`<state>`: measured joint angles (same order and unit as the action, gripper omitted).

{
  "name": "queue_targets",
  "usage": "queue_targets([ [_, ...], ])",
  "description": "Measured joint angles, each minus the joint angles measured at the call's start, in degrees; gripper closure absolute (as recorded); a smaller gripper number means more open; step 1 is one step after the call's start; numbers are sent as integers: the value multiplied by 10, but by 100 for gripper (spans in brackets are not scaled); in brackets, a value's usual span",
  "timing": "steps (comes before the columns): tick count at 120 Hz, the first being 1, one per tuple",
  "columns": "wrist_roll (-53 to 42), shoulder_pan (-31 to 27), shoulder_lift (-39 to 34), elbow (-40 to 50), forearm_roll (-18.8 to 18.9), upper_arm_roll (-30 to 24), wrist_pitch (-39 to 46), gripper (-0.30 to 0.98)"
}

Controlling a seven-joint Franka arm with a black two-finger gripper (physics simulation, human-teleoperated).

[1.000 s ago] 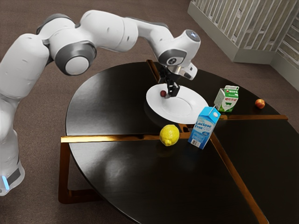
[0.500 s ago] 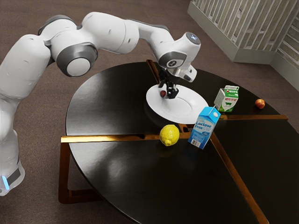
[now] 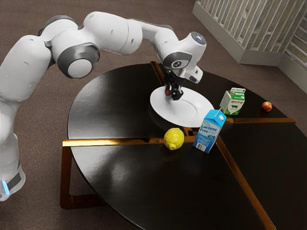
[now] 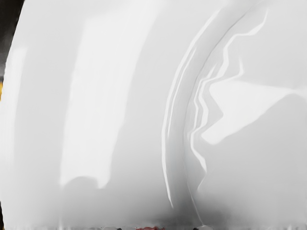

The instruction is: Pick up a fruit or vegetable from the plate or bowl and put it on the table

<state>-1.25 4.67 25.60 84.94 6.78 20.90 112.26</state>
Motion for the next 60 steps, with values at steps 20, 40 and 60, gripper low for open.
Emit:
queue_targets([
  [20, 0, -6, -55, -1, 2, 23, -4, 53],
  [40, 0, -27, -66, -6, -3, 58, -6, 54],
  [60, -1, -76, -65, -8, -12, 61, -6, 54],
])
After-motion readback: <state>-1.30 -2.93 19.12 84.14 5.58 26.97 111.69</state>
